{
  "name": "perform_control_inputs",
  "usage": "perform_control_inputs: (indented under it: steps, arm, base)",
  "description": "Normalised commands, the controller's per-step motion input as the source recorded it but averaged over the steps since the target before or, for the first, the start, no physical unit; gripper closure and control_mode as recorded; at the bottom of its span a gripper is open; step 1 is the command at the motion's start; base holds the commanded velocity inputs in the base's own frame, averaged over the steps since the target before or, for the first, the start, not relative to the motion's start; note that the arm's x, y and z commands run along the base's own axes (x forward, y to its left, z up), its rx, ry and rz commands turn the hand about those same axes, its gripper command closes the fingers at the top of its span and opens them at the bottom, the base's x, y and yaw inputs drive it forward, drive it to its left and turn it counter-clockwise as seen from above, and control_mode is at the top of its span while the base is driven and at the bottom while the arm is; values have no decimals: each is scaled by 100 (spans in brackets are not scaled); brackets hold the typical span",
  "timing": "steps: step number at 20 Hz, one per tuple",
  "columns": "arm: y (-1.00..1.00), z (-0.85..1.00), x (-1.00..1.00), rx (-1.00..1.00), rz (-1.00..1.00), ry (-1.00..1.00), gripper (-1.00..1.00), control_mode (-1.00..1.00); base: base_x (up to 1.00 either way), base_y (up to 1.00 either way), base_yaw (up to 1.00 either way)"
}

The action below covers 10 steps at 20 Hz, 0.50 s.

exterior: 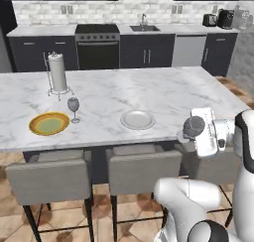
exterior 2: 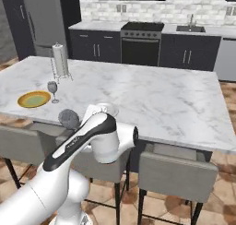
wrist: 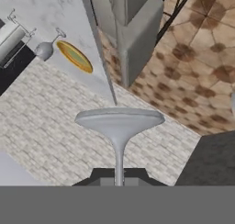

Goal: Retrieve the wine glasses from the counter and place one next to each plate.

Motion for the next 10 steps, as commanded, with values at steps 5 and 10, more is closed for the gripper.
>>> perform_control_inputs:
  steps: [5, 10]
  arm:
    - [0, 0, 0, 0, 0, 0, 100, 100]
    - [0, 0, 0, 0, 0, 0, 100, 100]
  base:
    - [85, -45, 13]
    - [84, -20, 1]
